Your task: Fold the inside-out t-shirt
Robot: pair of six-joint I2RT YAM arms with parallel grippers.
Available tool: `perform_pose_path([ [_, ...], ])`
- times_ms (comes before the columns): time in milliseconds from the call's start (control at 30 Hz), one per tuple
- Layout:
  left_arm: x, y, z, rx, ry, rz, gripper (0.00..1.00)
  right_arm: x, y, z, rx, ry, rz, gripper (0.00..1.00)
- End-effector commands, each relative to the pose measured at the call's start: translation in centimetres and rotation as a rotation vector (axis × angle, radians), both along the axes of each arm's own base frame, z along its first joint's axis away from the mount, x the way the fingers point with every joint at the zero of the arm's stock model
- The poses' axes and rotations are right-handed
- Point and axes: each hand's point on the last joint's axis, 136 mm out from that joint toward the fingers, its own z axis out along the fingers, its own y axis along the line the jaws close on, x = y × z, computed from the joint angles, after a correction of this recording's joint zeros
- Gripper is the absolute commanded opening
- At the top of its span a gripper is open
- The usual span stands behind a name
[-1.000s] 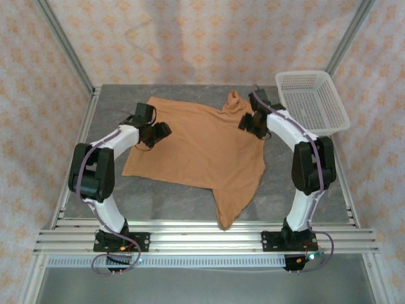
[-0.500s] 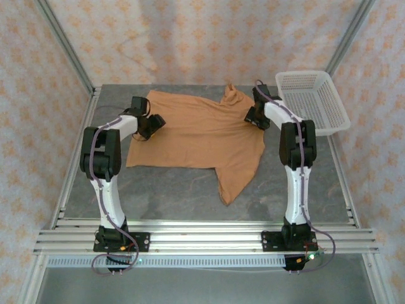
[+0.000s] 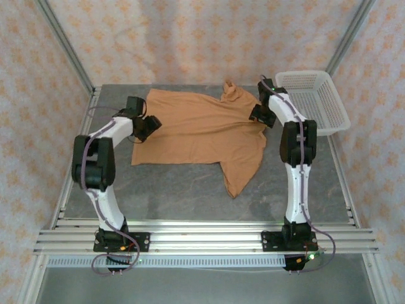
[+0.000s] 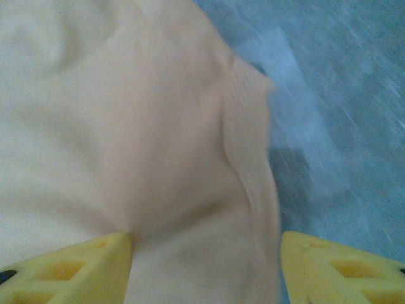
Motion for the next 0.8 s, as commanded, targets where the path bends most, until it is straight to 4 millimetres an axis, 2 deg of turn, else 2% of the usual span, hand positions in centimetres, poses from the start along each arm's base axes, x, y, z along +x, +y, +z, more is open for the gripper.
perform_pose_path([
  [0, -2.9, 1.9, 5.1, 0.062, -0.063, 0.025, 0.58, -2.3, 0.3, 9.1, 0.05, -0.156, 0.013, 0.65],
  [67, -5.1, 2.9, 5.6, 0.054, -0.058, 0.047, 0.55, -4.6, 0.5, 10.8, 0.071, -0.192, 0.012, 0.66],
  [133, -6.9, 3.6, 5.2, 0.037, -0.044, 0.063, 0.51, -6.9, 0.6, 11.4, 0.084, -0.214, 0.007, 0.66],
  [300, -10.8, 5.0, 2.1, -0.007, 0.015, 0.097, 0.5, -13.0, 1.4, 10.9, 0.15, -0.237, -0.006, 0.62],
  [367, -11.9, 5.7, 0.4, -0.031, 0.043, 0.122, 0.48, -15.3, 1.7, 9.8, 0.161, -0.227, -0.01, 0.59],
  [500, -12.7, 6.3, -2.1, -0.099, 0.078, 0.163, 0.47, -18.6, 2.3, 8.3, 0.165, -0.195, 0.0, 0.54],
  [767, -11.7, 6.2, -4.5, -0.139, 0.095, 0.185, 0.47, -22.9, 3.9, 4.1, 0.129, -0.061, 0.057, 0.55],
])
